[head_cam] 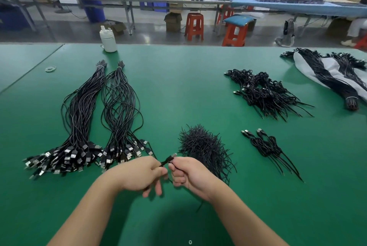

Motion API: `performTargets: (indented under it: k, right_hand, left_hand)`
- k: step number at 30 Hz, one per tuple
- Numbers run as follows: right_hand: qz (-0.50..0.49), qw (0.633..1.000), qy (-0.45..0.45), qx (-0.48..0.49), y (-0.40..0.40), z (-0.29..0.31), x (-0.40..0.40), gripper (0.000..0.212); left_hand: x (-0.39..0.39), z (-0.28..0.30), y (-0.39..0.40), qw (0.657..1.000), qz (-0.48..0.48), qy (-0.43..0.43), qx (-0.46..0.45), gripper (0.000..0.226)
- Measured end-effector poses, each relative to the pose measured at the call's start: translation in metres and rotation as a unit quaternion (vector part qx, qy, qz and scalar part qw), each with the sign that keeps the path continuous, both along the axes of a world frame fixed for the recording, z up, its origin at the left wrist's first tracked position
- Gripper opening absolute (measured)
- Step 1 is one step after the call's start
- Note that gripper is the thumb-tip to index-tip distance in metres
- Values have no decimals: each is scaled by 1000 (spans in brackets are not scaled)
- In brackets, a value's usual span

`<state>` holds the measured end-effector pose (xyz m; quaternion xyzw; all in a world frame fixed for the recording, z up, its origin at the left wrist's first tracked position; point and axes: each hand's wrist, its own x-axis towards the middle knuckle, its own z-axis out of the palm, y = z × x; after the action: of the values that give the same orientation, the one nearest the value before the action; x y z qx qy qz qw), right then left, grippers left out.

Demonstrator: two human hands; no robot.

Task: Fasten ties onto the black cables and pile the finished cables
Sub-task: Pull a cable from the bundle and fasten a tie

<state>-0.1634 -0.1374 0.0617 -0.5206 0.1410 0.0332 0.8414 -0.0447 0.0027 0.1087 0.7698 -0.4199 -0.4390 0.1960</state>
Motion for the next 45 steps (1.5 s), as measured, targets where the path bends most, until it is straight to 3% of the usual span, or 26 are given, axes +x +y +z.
performTargets:
  k: [2,4,5,8,13,14,17,20,24,26,28,30,31,32,34,36,38,41,45]
  right_hand:
    - [0,1000,-3,-2,0,0,-2,28]
    - [-11,1000,-16,22,-1,1,-3,31]
    - [-16,999,-25,35,-1,2,-3,32]
    - [-6,998,-48,29,4,3,-3,33]
    - [0,999,-31,-9,20,-9,-3,32]
    - [-18,999,-24,10,20,-10,-3,32]
    - [-49,992,-14,118,8,-9,-3,30]
    - [-27,982,-24,188,-10,-4,-5,34]
    - [-31,984,-28,174,-24,6,-6,31]
    - [-33,989,-30,144,-27,12,-5,31]
    - [-24,995,-33,92,-27,20,-4,31]
    - [-16,999,-32,35,-24,27,-4,34]
    - [-13,999,-31,5,-21,31,-5,34]
    - [-9,999,-29,-25,-18,33,-5,35]
    - [-3,997,-27,-71,-9,35,-6,35]
    - [-6,991,-10,-135,-2,35,-8,36]
    - [-14,968,18,-251,2,35,-9,36]
    - [-21,912,50,-407,6,30,-12,35]
    - [-30,904,54,-422,7,33,-15,30]
  left_hand:
    - [-3,-3,-1,998,24,-54,3,35]
    - [-5,-5,-4,987,58,-135,-64,31]
    - [-7,-6,-7,980,96,-123,-120,29]
    - [-14,-13,-15,925,224,78,-297,29]
    - [-16,-2,-32,727,353,351,-473,43]
    - [-16,2,-33,707,357,381,-476,42]
    - [-15,8,-30,726,317,395,-465,40]
    - [-13,10,-17,808,184,373,-419,35]
    - [-6,16,-2,946,-2,199,-255,36]
    - [-8,17,-2,981,-33,99,-161,35]
    - [-13,12,-9,993,5,3,-119,33]
    - [-14,2,-17,977,93,-127,-145,33]
    - [-14,-3,-19,959,146,-162,-183,31]
    - [-14,-7,-21,943,197,-144,-227,28]
    - [-18,-16,-26,912,256,18,-321,28]
    - [-24,-17,-33,841,307,199,-399,37]
    - [-27,-14,-37,767,349,305,-443,43]
    - [-28,-4,-40,723,371,369,-451,40]
    - [-31,4,-43,723,369,380,-444,36]
